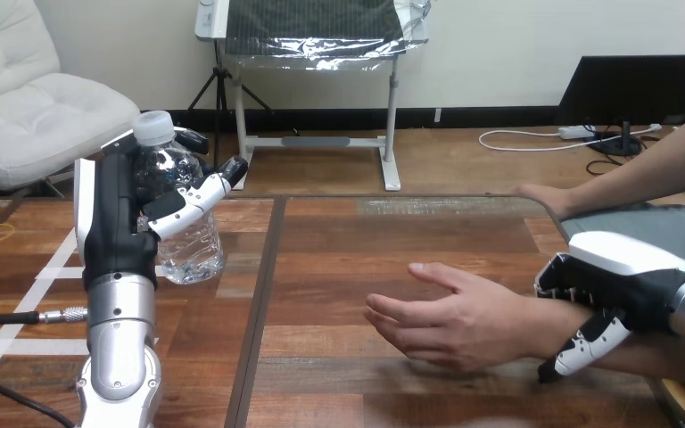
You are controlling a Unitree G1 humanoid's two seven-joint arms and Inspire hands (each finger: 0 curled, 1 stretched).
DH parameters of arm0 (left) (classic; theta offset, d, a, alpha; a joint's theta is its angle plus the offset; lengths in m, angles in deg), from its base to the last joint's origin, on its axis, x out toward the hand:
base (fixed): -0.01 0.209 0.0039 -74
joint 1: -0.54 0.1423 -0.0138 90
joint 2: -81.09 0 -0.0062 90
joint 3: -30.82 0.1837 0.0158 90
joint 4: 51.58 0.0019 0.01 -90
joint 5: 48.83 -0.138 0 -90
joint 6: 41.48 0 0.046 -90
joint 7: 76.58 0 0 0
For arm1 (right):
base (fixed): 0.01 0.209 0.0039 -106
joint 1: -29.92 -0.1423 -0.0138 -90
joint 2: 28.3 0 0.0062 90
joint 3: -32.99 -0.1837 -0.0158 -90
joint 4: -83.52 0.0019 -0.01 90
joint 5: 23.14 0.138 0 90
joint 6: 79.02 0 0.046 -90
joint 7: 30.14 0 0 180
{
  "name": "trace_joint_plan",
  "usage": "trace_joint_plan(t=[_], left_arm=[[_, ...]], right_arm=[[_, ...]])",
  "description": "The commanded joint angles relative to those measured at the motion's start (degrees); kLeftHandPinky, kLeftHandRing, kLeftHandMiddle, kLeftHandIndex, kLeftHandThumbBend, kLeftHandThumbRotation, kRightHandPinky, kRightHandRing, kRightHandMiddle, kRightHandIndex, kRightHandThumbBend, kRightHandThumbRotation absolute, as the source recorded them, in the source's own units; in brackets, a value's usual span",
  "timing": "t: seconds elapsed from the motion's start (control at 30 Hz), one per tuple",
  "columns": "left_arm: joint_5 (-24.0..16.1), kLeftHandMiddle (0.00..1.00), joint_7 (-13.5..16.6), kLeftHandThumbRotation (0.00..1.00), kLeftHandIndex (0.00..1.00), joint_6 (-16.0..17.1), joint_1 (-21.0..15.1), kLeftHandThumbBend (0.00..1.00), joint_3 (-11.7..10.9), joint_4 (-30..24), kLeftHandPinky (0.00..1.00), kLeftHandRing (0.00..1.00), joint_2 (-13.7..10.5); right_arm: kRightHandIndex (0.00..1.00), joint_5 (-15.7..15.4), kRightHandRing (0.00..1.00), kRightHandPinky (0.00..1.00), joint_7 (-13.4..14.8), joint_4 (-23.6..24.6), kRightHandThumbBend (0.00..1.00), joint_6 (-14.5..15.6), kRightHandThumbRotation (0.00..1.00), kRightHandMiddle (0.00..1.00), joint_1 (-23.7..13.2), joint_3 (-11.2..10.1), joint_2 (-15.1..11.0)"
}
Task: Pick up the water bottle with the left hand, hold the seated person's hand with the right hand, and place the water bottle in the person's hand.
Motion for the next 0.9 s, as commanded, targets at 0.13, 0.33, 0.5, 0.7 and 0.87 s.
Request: trace_joint_plan(t=[0.13, 0.33, 0.5, 0.7, 0.87], left_arm=[[0.7, 0.37, -0.2, 0.00, 0.43, 1.2, -2.7, 0.62, -0.5, -1.7, 0.26, 0.31, 0.4], [1.0, 0.37, -0.6, 0.00, 0.43, 0.6, -2.9, 0.62, -0.4, -1.7, 0.26, 0.31, 0.5], [1.0, 0.38, -0.7, 0.00, 0.44, 0.5, -3.3, 0.61, -0.2, -1.2, 0.26, 0.32, 0.6], [1.1, 0.38, -0.9, 0.00, 0.44, 0.4, -3.8, 0.61, -0.1, -0.7, 0.26, 0.32, 1.0], [1.3, 0.38, -1.1, 0.00, 0.44, 0.1, -4.2, 0.62, -0.1, -0.3, 0.26, 0.32, 1.4]], right_arm=[[0.38, 2.9, 0.31, 0.26, -1.1, -0.1, 0.77, 1.5, 0.18, 0.37, -0.2, -2.8, 0.1], [0.38, 3.3, 0.31, 0.26, -1.5, 0.4, 0.78, 1.5, 0.18, 0.37, -0.8, -3.5, -0.1], [0.38, 3.2, 0.31, 0.26, -1.4, 0.5, 0.79, 1.8, 0.19, 0.37, -1.4, -3.9, -0.2], [0.38, 3.2, 0.31, 0.26, -1.3, 0.5, 0.81, 1.5, 0.25, 0.37, -2.2, -4.2, -0.4], [0.38, 3.5, 0.29, 0.25, -1.5, 0.5, 0.83, 1.1, 0.29, 0.36, -2.8, -4.5, -0.4]])
